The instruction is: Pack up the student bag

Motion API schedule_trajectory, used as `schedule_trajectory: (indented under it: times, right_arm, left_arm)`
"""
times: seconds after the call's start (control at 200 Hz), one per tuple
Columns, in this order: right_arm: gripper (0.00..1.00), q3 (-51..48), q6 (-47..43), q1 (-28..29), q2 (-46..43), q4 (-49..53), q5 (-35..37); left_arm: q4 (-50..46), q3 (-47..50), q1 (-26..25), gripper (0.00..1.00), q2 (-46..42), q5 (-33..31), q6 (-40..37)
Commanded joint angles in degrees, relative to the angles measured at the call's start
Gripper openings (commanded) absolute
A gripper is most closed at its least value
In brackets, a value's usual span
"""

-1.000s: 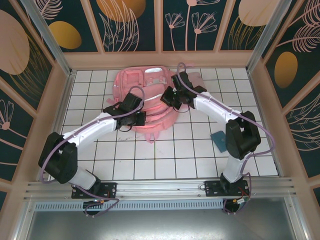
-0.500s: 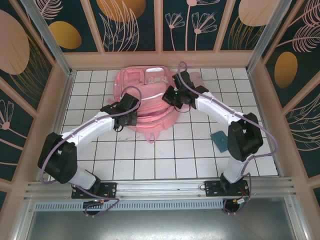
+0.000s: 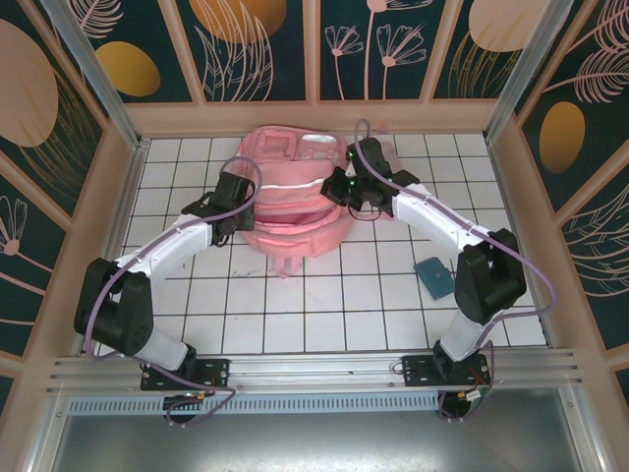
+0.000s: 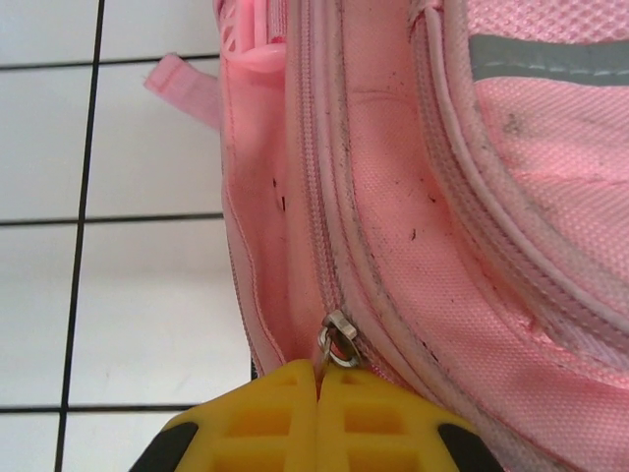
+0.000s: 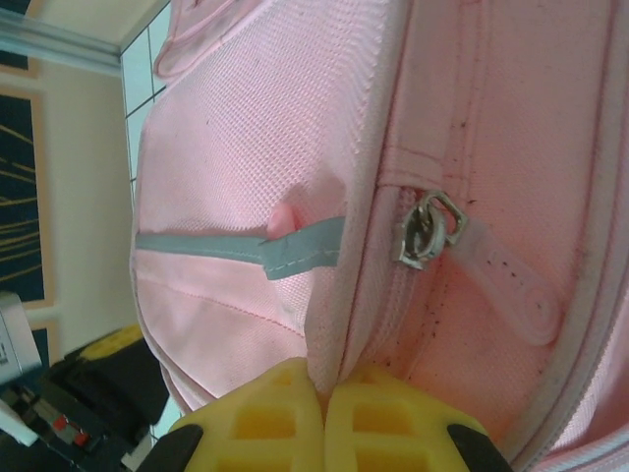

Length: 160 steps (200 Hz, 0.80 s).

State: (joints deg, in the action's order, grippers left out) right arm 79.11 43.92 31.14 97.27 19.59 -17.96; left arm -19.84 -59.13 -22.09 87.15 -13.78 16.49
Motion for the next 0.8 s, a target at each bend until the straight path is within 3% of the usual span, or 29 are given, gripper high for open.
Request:
schedule_trajectory:
  times: [0.0,0.35,0.475,0.631,0.796]
  right_arm:
    - [0.0,0.75,-7.67,-2.0,-1.01,0.0,-0.83]
    - [0.0,-2.87,-17.49,-2.57,-3.03,2.88,-5.71]
    - [0.0,-3.98,-16.33,-3.82,-4.16,2.93,-3.82]
    - [0.5,-3.79,-9.99,-4.11,-5.16,1.16,-0.85]
    - [0.59,-4.82,-2.18,-1.94,-7.62,-0.84,2.72]
  left_arm:
    - [7.59,-0.06,3.84,0.0,1.03,-2.76,-6.43]
    - [11.27,-0.62,4.84,0.0,-0.02,4.62,-21.84]
    - [10.37,0.77,4.78,0.0,-3.64,14.02,-25.7]
    - [10.09,3.02,4.71,0.0,-6.63,26.59,-25.07]
    - [12.87,6.81,4.73,0.0,-9.32,29.77,-21.22]
